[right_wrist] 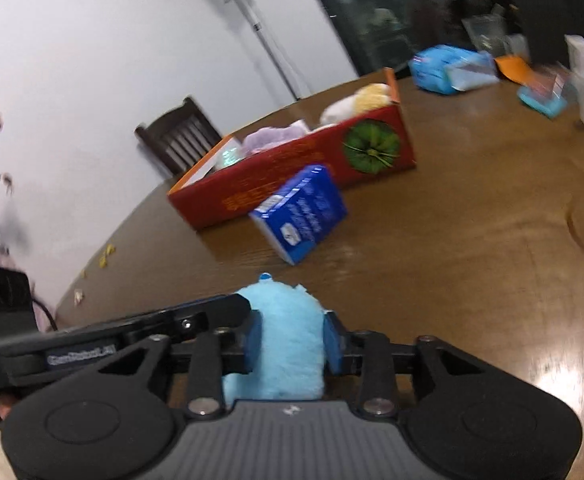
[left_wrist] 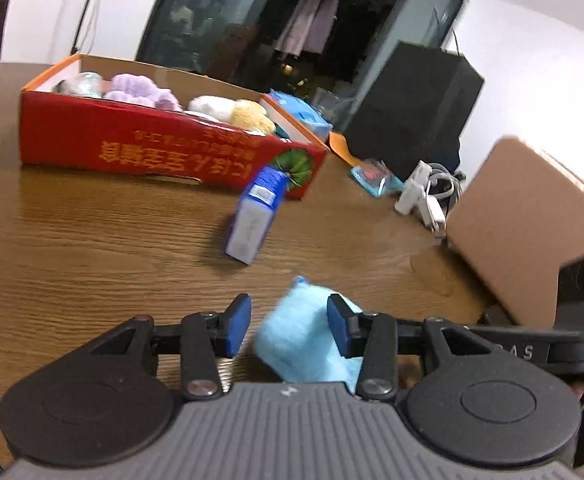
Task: Organize soft objects
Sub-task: 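Lift the blue plush with both grippers and carry it over the red box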
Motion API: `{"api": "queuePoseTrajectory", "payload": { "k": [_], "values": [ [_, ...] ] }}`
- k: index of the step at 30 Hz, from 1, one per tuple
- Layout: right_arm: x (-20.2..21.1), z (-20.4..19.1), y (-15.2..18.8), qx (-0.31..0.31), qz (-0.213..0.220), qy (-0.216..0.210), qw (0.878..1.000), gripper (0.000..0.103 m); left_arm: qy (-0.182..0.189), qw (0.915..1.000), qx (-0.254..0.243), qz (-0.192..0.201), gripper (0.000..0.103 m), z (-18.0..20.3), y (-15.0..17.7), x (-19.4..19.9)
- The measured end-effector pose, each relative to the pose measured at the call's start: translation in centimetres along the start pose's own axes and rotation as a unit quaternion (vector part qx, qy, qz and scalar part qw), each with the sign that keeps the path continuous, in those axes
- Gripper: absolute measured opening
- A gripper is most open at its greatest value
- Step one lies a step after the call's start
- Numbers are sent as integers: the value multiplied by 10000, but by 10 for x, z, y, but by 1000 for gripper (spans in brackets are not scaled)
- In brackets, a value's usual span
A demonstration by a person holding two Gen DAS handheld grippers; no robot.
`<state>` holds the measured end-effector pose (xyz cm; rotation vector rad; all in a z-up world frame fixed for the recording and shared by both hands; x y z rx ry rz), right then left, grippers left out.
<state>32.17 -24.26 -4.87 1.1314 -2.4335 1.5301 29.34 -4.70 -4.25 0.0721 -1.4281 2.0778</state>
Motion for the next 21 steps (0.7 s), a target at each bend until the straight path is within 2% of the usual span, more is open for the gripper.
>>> {"api": "queuePoseTrajectory", "payload": {
  "k": [1,5,11,13,15,18,20,21],
  "values": [
    [4,1,0,-1,70,15,10000,35,-43,9999,103,73,48,-6,-3,8],
    [13,-2,-2,177,227,-32,9996,36,-304,9990,231,214,49,-18,-14,30],
    [-2,0,8,76,93,-190,9997,36,98,9996,267,-56,48,7,8,29],
    [-7,1,8,-2,78,-263,9996,36,139,9994,265,-197,40,12,16,19],
    [-8,3,8,-41,54,-292,9995,36,163,9989,342,-291,37,12,20,12],
    [-11,6,9,-166,9,-379,9991,36,139,9992,277,-236,33,11,17,8],
    [-11,8,7,-203,-35,-450,9988,36,277,9991,254,-203,33,13,11,7],
    [-10,7,4,-194,-30,-518,9985,36,418,9987,235,-143,30,17,5,7]
  ]
}}
Point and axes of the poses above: each gripper's, at about its wrist camera, not at the fingertips, and x roughly against the way its jaws point, z to its right, y to its underside, the point moved 6 cm from there along -x, roughly the way its jaws point, and after that the axes turned 10 degrees about z, right-handed, at the moved point
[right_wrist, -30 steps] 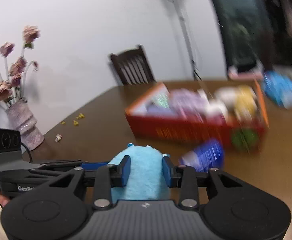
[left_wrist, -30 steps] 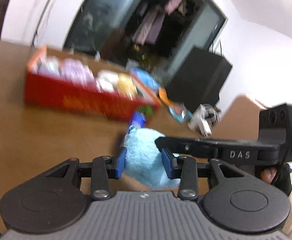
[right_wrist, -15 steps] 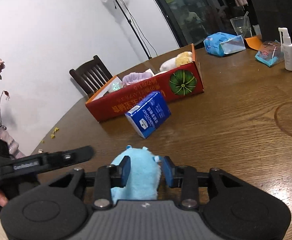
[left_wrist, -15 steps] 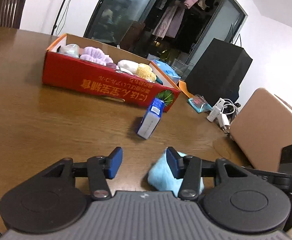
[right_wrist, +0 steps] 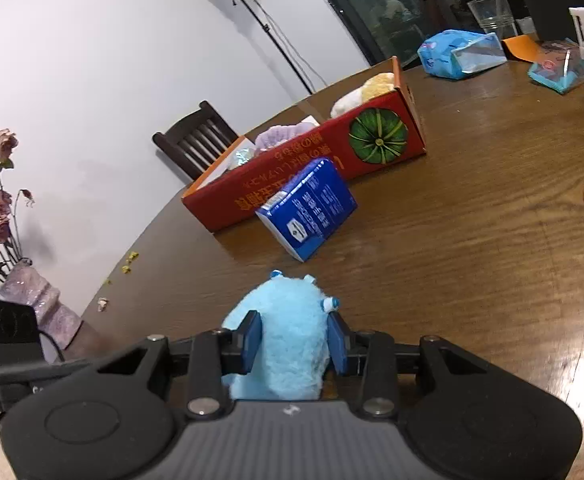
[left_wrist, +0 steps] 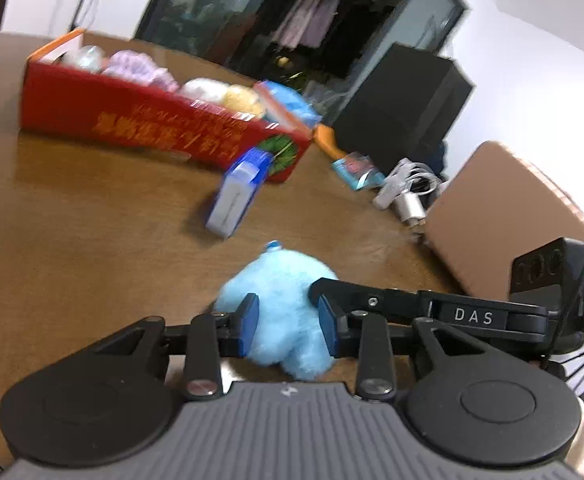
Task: Organize soft objects
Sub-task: 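Lift the blue plush with both grippers and carry it over the red box, then lower the blue plush into the red box and open both grippers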
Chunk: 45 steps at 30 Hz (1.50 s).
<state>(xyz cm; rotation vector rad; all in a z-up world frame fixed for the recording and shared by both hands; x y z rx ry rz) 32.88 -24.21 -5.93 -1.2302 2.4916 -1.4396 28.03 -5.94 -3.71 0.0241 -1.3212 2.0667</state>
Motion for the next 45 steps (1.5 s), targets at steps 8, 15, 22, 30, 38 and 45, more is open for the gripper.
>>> {"api": "queuePoseTrajectory", "payload": {
  "k": [8,15,22,30,38,45],
  "values": [
    [-8,-22,-79,805,579,-40,9951,15,322,9949,-745,593,24,19,-95,-26],
    [-5,-3,-54,811,-57,-277,9963,51,-230,9979,-495,336,48,-23,-53,4],
    [-19,8,-13,429,-450,-201,9979,50,-424,9987,183,-231,45,-32,-6,-13],
    [-9,-7,-21,609,-199,-146,9978,34,28,9997,132,194,35,-12,-30,-11],
    [-23,-19,-155,1548,877,230,9838,34,372,9966,-608,408,35,3,-155,-101],
    [-113,15,-197,1885,80,914,9778,34,-81,9987,-364,-336,35,-45,-159,-182]
  ]
}}
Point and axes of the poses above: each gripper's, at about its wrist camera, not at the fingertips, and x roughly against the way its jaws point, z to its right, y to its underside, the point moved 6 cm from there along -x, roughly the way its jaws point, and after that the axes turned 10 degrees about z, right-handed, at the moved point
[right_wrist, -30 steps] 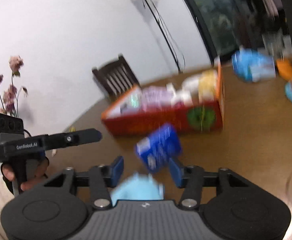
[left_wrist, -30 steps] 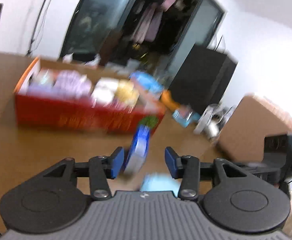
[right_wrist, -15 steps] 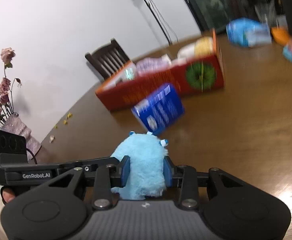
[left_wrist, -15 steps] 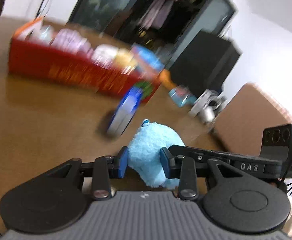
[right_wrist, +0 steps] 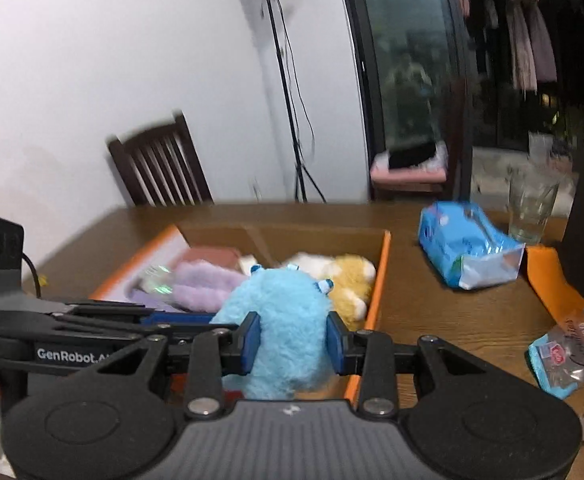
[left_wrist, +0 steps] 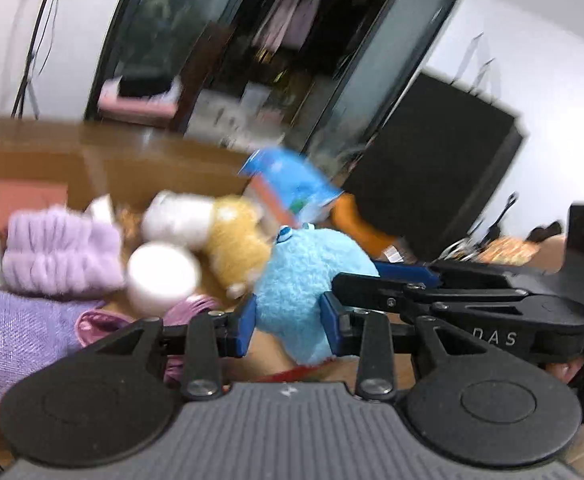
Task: Organize soft objects
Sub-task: 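Lower the blue plush into the red box and open both grippers, then move both tools back to the blue handkerchief carton on the table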
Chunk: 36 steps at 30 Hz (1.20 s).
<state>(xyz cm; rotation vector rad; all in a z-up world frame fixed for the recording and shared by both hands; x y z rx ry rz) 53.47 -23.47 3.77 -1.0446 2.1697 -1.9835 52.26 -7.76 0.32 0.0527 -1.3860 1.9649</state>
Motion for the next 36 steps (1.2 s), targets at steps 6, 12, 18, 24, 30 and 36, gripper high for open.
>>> {"api": "queuePoseTrajectory", "payload": {
  "k": [6,12,18,24,30,36],
  "values": [
    [-61,-5,28,573,-1011,271,9929,35,-118,9998,-70,-118,36,-17,1,-2],
    [-51,-12,11,843,-780,357,9927,21,-377,9983,-313,321,38,-28,-17,28],
    [-82,-10,31,1152,-1495,436,9810,6,-543,9975,-344,306,39,-31,-12,45],
    [-84,-1,26,469,-1415,251,9885,13,-770,9957,-411,315,41,-30,-6,69],
    [-22,-10,-1,378,-608,264,9971,25,-976,9899,-796,659,54,-7,-1,115],
    [68,-29,33,163,141,75,9997,45,-1085,9850,-867,1025,67,29,67,171]
  ]
}}
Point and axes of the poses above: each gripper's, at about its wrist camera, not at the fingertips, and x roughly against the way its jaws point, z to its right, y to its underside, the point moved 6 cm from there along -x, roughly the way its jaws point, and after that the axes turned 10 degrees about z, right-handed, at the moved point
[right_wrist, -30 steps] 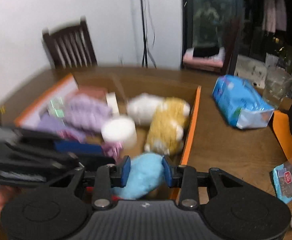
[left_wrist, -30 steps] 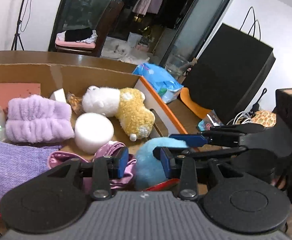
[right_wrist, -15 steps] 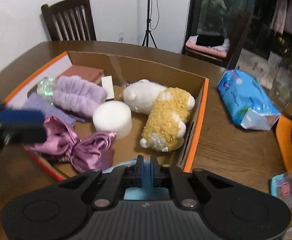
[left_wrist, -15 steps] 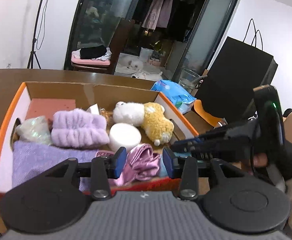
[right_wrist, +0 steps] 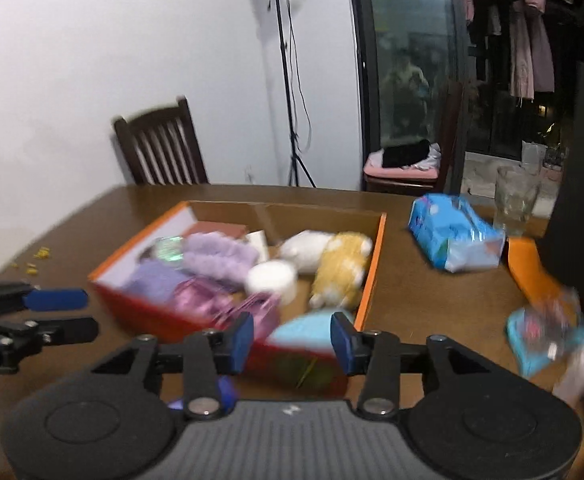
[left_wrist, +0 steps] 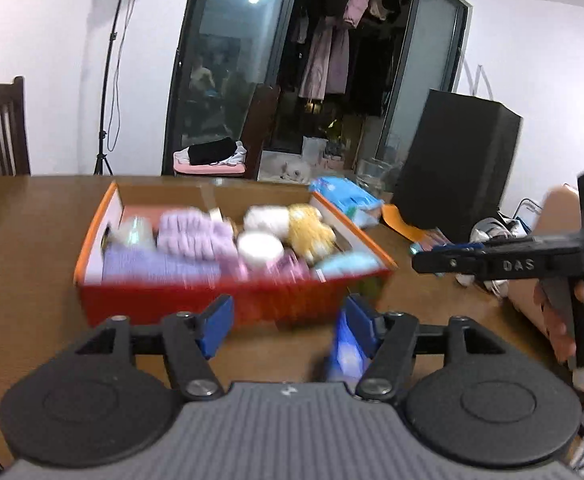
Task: Organize soft objects
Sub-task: 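Move both tools back to the blue handkerchief carton on the table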
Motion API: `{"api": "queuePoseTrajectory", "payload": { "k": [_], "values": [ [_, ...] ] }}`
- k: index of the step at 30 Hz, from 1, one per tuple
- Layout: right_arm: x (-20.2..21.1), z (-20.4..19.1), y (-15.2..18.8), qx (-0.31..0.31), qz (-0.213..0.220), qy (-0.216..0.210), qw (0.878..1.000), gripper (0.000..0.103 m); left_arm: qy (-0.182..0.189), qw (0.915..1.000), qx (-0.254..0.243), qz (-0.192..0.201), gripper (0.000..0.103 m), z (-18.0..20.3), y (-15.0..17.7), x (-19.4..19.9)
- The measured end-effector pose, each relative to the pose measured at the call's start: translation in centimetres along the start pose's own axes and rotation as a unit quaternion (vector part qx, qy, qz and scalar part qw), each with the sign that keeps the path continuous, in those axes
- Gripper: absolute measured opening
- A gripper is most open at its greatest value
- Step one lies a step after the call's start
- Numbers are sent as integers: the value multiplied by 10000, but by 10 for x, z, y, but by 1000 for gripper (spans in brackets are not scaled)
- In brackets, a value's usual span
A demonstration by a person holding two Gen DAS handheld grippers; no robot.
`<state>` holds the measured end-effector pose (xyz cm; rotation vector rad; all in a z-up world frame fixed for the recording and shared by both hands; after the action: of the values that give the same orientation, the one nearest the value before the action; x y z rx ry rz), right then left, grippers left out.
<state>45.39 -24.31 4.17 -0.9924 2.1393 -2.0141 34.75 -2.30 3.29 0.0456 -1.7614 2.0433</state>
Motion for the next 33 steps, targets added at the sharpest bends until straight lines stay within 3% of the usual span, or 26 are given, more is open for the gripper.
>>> {"api": "queuePoseTrajectory", "payload": {
  "k": [4,8,13,18,20,21,24,26,28,30,32,33],
  "values": [
    [49,-12,65,-612,127,-243,9978,52,-82,9994,274,-186,70,16,48,37],
    [69,-22,111,-1022,-68,-274,9944,52,-98,9977,351,-568,70,23,73,41],
    [68,-18,112,-1055,116,-129,9943,52,-74,9989,184,-424,70,34,65,20],
    [56,-5,108,-1154,235,-24,9930,52,-348,9984,-164,-420,71,41,64,-37],
    [48,1,110,-1185,198,-3,9928,52,-173,9987,-119,-471,70,42,64,-58],
    [45,3,110,-1178,174,14,9929,52,-80,9987,-41,-506,66,42,64,-67],
    [35,8,111,-1205,106,27,9927,52,335,9965,264,-716,25,38,67,-86],
    [30,12,110,-1235,93,28,9923,52,618,9923,634,-865,24,34,67,-83],
    [28,14,107,-1223,120,-5,9924,54,1177,9805,1208,-1011,23,28,66,-67],
    [26,14,101,-1240,162,-185,9920,55,1480,9664,1764,-1142,25,16,68,-52],
    [21,9,98,-1305,144,-512,9900,55,1074,9647,2059,-1240,39,-7,74,-47],
    [15,5,99,-1341,89,-715,9883,55,700,9686,2070,-1189,55,-22,77,-45]
  ]
}}
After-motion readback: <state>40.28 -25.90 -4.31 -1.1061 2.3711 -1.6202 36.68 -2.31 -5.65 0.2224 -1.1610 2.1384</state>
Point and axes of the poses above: each gripper's, at about its wrist camera, not at the fingertips, and x roughly against the way its jaws point, z to its right, y to its underside, the point moved 6 cm from there along -x, roughly the way its jaws point, and after that the axes turned 10 degrees about z, right-handed, at the moved point
